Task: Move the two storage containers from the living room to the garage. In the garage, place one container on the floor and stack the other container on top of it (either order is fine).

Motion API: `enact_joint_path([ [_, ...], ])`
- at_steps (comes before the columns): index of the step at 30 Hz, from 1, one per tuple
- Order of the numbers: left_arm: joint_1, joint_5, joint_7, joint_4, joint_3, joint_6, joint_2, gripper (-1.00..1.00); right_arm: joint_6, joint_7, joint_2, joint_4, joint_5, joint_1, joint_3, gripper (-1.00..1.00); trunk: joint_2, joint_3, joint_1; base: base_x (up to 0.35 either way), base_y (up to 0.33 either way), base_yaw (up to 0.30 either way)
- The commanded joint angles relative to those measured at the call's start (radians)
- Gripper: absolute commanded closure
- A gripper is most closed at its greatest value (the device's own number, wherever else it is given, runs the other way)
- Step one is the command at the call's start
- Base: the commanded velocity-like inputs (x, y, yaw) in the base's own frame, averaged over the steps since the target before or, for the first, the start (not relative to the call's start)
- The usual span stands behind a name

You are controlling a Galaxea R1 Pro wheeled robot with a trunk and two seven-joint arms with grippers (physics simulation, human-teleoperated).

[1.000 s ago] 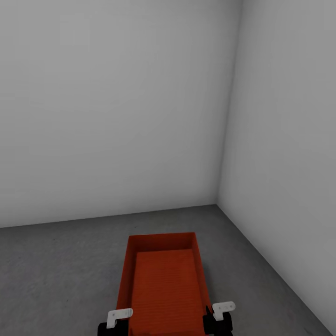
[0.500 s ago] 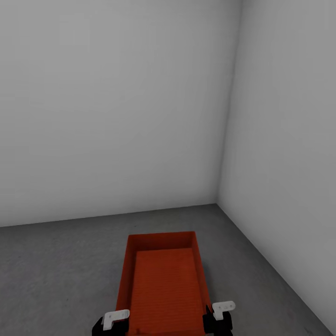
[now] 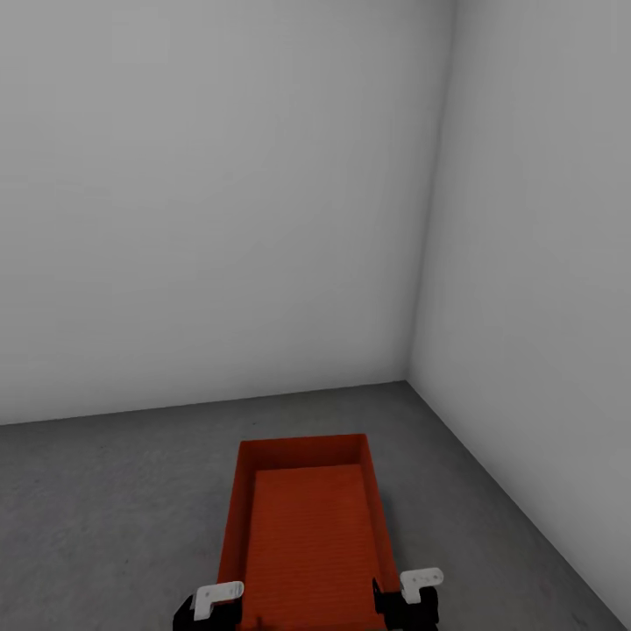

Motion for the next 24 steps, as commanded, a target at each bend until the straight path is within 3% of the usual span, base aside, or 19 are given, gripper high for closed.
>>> enact_joint_path([
  [1,-0.001,0.01,0.005,0.001,-0.009,-0.004,0.001,-1.0,-0.001,-0.009,0.0,0.001,0.004,-0.001,0.007,-1.0,0.0,-0.001,0.0,0.0,0.0,0.0],
  [24,-0.001,0.012,0.005,0.001,-0.004,-0.004,0.002,-1.0,-0.002,-0.006,0.0,0.0,0.004,-0.001,0.007,-1.0,0.0,-0.001,0.0,0.0,0.0,0.0],
])
